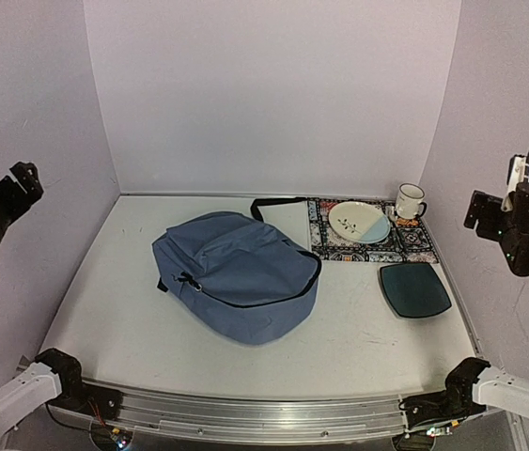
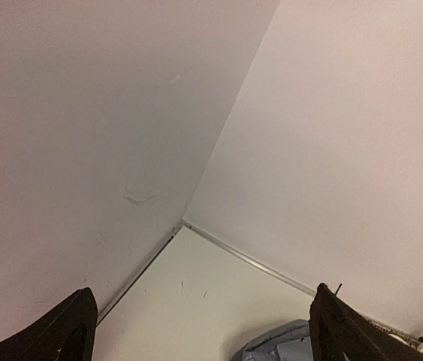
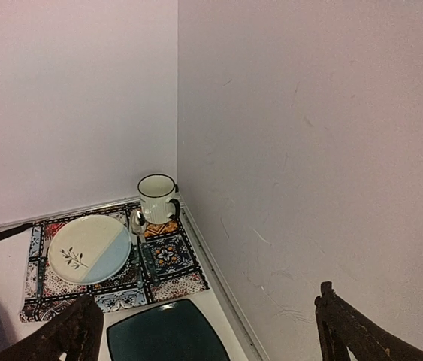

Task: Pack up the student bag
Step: Reset both arms

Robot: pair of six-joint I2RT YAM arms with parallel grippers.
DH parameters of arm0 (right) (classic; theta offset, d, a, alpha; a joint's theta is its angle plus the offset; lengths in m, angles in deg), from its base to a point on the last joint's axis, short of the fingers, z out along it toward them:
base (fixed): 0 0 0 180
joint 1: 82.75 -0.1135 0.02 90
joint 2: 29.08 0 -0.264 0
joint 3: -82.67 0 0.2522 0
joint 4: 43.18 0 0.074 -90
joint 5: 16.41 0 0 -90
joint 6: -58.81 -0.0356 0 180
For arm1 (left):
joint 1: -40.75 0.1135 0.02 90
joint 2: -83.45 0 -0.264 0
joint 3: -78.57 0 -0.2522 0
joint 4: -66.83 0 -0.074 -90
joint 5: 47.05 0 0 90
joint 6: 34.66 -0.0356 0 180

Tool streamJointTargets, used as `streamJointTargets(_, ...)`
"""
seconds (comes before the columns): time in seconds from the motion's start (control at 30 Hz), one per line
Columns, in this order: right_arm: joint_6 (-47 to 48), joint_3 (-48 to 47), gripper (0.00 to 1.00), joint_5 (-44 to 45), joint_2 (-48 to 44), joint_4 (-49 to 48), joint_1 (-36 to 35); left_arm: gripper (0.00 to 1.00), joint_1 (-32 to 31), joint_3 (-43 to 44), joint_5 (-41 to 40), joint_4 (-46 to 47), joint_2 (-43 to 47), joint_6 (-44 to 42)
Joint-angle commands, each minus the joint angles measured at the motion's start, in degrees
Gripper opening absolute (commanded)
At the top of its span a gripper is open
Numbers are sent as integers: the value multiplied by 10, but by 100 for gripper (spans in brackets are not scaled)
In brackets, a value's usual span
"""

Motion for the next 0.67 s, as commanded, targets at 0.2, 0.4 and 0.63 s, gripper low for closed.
streamJointTargets(0.2,33,65,98,14,-73,-30,2,100,1,-24,-55,36,94,-64)
streamJointTargets(0.4,34,72,98,20,-71,-41,2,100,1,-36,-73,50,108,-67)
streamJointTargets(0.63,36,78,98,25,-74,-46,1,100,1,-34,-61,54,101,-83)
